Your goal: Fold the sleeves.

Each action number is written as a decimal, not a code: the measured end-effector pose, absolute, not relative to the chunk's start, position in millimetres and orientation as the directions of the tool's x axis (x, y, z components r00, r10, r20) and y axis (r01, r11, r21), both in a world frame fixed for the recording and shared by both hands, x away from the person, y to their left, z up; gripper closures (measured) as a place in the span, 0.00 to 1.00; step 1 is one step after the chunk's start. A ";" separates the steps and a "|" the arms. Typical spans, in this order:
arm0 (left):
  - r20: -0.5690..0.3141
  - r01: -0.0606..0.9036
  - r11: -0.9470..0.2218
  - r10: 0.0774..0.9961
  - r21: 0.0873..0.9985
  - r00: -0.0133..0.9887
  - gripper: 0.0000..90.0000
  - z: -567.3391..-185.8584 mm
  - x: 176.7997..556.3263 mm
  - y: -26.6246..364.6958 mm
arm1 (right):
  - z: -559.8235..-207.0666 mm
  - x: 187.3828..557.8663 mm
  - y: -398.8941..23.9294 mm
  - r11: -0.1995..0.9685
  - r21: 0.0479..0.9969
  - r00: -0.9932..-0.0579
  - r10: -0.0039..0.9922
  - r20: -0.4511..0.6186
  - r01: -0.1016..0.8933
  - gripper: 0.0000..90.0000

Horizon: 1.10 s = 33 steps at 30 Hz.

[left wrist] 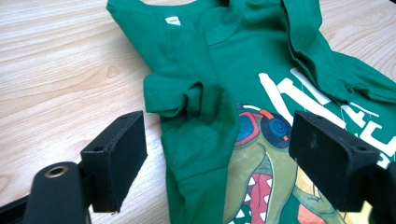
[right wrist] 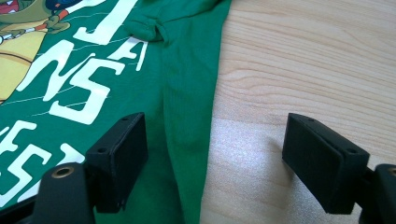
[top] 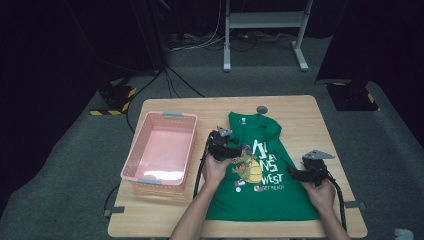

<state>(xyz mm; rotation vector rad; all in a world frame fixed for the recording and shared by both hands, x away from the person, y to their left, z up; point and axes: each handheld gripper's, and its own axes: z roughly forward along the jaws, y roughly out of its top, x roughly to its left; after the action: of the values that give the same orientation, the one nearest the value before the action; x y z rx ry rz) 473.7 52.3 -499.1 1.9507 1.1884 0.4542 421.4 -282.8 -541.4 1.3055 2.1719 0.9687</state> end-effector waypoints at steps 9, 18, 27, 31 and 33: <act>-0.087 0.580 -0.234 0.878 0.780 0.471 0.19 -498.0 466.2 61.3 | -541.3 421.3 -282.7 0.313 0.745 -0.467 0.884 -0.003 0.589 0.24; -0.090 0.573 -0.222 0.881 0.789 0.465 0.19 -497.9 457.1 67.0 | -541.3 421.3 -282.5 0.312 0.745 -0.467 0.885 -0.001 0.590 0.24; -0.108 0.583 -0.202 0.886 0.787 0.452 0.18 -503.6 446.8 76.1 | -541.3 421.3 -282.5 0.313 0.744 -0.467 0.884 -0.001 0.590 0.24; -0.142 0.604 -0.182 0.882 0.776 0.449 0.18 -505.8 445.6 78.2 | -541.3 421.3 -282.5 0.313 0.744 -0.467 0.884 -0.001 0.590 0.24; -0.138 0.595 -0.180 0.883 0.783 0.449 0.18 -505.5 443.5 78.8 | -541.3 421.3 -282.5 0.313 0.744 -0.467 0.884 -0.001 0.590 0.24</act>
<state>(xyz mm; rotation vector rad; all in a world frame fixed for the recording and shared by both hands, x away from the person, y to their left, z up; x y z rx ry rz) 443.5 78.8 -505.5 1.8852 1.2468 0.4456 421.3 -282.5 -541.3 1.3096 2.1743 0.9698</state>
